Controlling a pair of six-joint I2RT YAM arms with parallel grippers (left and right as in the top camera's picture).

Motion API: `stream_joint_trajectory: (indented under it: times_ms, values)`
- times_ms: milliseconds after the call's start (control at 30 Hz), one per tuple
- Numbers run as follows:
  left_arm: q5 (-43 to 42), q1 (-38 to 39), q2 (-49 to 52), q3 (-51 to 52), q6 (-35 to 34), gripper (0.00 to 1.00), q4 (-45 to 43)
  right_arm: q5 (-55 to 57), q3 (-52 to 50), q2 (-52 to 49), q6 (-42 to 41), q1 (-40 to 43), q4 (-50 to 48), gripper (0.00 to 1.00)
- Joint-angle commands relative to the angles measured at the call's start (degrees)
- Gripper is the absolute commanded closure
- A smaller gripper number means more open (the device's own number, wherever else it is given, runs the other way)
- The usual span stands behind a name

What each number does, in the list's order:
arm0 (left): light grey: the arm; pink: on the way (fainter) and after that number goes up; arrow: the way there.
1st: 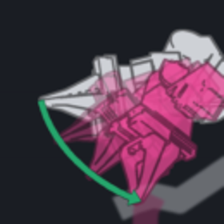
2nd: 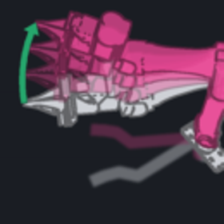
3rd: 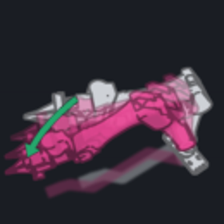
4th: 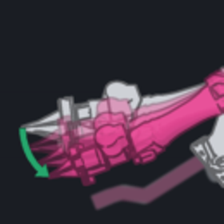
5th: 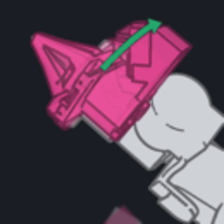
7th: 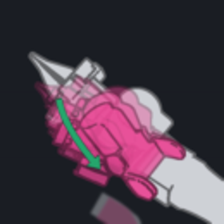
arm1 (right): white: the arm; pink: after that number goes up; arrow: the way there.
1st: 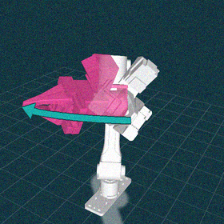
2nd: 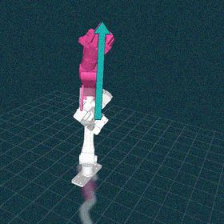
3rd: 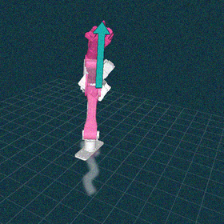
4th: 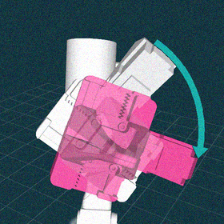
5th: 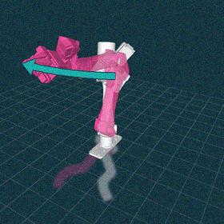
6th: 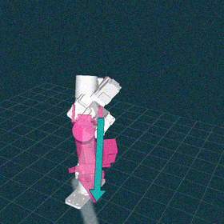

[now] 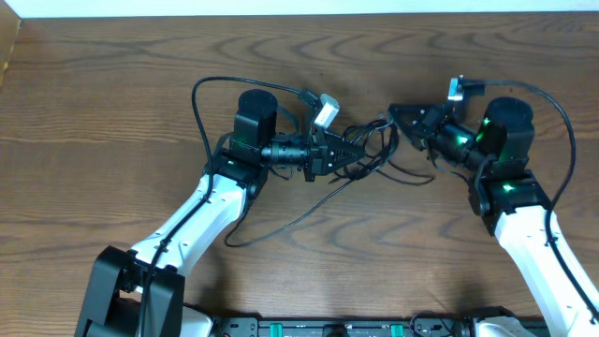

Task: Untangle cables

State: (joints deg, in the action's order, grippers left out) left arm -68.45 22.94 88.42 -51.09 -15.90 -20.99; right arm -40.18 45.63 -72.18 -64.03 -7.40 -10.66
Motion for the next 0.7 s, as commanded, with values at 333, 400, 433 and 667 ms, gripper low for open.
stream_joint_trajectory:
  times_ms: [333,400,433,667]
  values:
    - [5.1,0.1,-0.1,-0.4,7.4,0.93,11.6,-12.0,0.4,0.7,9.2,9.1,-42.4,0.99]
    - [5.1,0.1,-0.1,-0.4,9.0,0.93,13.3,-12.2,0.4,0.7,9.2,10.8,-44.6,0.99]
    - [5.2,0.1,-0.1,-0.4,9.8,0.92,14.1,-11.8,0.5,0.7,9.2,12.1,-45.8,0.99]
    - [8.5,0.1,-0.1,-0.4,10.1,0.92,16.1,-18.7,0.5,0.7,6.0,15.9,-34.0,0.85]
